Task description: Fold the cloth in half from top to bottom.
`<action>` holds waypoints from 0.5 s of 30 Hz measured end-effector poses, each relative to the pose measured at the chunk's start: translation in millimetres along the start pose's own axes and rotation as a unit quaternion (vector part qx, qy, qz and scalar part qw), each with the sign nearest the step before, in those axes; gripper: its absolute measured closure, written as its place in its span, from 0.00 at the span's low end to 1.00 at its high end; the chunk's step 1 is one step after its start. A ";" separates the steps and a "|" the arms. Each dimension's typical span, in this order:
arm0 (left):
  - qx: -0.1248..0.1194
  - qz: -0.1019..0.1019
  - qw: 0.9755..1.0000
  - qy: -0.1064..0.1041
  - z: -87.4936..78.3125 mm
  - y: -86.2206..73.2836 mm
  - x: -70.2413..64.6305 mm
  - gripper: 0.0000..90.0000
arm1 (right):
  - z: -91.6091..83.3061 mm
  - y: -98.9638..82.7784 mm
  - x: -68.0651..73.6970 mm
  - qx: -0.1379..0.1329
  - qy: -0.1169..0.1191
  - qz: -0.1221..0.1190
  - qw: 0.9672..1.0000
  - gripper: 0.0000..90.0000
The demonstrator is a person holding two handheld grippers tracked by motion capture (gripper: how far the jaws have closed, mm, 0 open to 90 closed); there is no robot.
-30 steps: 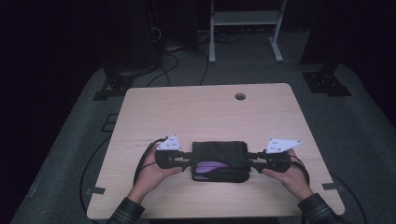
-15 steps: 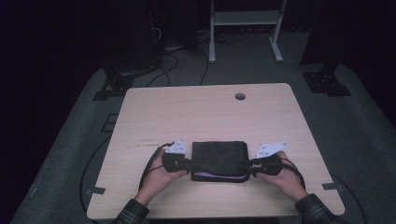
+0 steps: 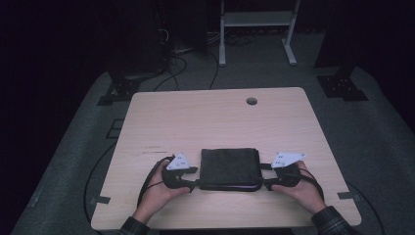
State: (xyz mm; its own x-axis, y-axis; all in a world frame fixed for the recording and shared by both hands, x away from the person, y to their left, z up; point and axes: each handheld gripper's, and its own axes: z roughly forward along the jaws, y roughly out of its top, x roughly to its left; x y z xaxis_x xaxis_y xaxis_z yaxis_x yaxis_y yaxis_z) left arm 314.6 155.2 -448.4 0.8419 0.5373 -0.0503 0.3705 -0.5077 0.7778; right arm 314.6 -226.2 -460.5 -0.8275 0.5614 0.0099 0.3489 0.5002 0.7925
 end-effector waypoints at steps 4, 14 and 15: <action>-0.002 -0.018 0.999 0.034 -12.5 -8.0 13.7 0.36 | -6.7 -3.1 -9.8 -0.009 -0.024 0.023 0.999 0.38; 0.009 -0.047 0.994 0.099 -40.0 -36.1 35.0 0.24 | -29.4 -19.8 -32.2 -0.021 -0.080 0.072 0.994 0.29; 0.014 -0.048 0.993 0.105 -42.0 -39.5 37.0 0.23 | -31.6 -22.0 -33.4 -0.021 -0.086 0.073 0.993 0.28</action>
State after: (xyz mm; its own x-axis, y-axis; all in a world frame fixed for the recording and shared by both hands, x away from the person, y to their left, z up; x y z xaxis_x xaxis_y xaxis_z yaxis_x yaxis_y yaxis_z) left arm 314.6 223.4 -454.7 0.7028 0.7113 0.0102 0.4588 -0.4643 0.7576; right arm 320.6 -276.7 -459.0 -0.6804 0.7324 0.0257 0.4388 0.3790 0.8148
